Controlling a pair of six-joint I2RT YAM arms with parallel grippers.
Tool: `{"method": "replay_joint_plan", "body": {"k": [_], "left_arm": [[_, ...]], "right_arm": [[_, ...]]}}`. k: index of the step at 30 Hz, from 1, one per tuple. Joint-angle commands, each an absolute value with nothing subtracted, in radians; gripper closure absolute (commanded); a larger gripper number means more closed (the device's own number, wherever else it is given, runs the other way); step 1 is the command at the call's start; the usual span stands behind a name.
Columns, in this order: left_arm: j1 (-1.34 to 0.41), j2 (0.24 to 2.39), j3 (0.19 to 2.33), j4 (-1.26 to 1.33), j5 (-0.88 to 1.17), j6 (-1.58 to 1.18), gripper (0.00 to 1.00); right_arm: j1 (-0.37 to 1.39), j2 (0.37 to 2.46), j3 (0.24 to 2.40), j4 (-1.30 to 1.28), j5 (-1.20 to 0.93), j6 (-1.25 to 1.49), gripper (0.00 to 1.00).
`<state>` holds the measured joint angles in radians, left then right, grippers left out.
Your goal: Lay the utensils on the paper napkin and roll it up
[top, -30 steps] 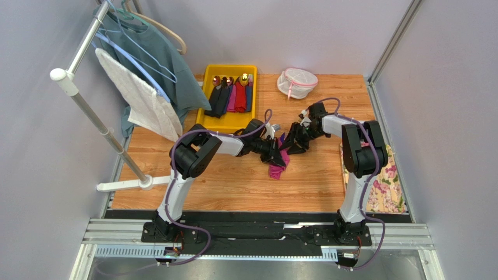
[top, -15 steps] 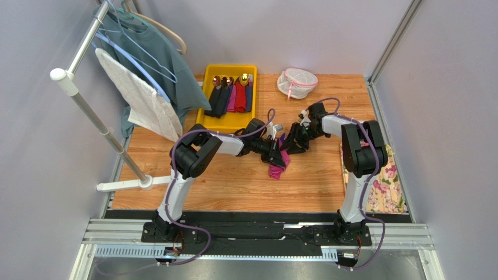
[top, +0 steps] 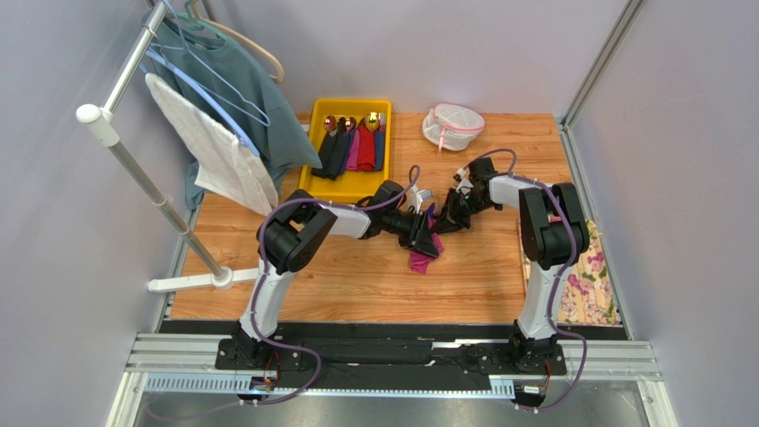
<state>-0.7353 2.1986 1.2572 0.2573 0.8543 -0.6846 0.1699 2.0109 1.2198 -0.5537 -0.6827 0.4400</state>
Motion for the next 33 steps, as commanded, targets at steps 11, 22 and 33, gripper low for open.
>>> {"method": "replay_joint_plan", "body": {"k": [11,22,33], "left_arm": [[-0.67,1.956,1.137,0.249,0.87,-0.764,0.58],[-0.693,2.071,1.177,0.083,0.928,-0.672,0.81],[-0.704,2.221,1.272,-0.006,0.871,-0.652,0.89]], "right_arm": [[0.178,2.069,1.236,-0.523,-0.548,0.354,1.0],[0.178,2.092,1.264,-0.522,-0.528,0.36,1.0],[0.176,2.108,1.334,-0.523,-0.5,0.37,1.0]]}}
